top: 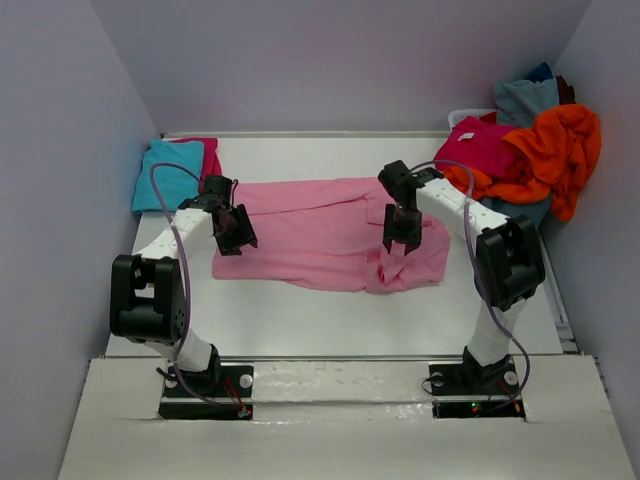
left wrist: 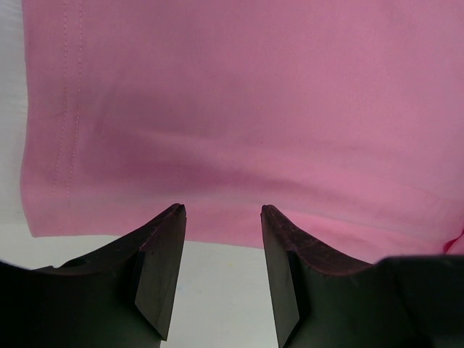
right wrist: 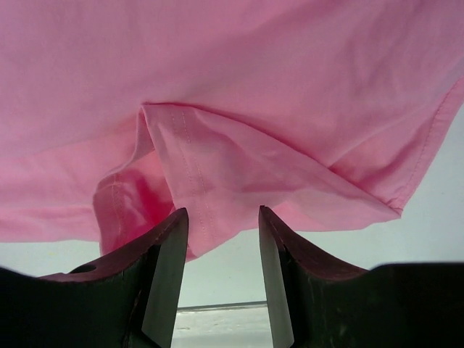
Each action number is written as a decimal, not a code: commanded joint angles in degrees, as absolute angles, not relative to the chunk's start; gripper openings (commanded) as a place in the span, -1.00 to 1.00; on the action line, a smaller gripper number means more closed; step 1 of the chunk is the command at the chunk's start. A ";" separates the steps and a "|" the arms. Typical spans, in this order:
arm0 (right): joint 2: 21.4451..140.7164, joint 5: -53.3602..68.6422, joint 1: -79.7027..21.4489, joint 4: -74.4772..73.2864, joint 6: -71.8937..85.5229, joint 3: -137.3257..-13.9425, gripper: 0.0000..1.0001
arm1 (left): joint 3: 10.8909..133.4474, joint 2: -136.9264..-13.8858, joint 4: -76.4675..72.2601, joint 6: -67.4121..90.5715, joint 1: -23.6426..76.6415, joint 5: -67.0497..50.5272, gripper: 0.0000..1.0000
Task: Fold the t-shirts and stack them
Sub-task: Smooth out the 1/3-folded T-shirt at the center of the board.
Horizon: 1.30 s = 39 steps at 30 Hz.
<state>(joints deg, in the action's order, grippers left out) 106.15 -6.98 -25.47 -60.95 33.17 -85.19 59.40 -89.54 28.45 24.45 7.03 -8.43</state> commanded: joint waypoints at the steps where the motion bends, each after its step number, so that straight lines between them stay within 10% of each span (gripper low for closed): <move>1: 106.44 -3.17 -25.58 -58.46 31.38 -83.85 -0.03 | 61.79 -89.38 28.48 23.73 7.29 -8.61 0.15; 27: 112.15 -4.83 -31.38 -61.52 30.32 -86.40 -0.07 | 62.40 -90.26 28.74 23.91 7.29 -8.61 0.15; 39: 112.94 -6.24 -31.38 -62.22 31.73 -86.22 -0.77 | 63.10 -90.79 29.18 23.38 7.29 -8.61 0.15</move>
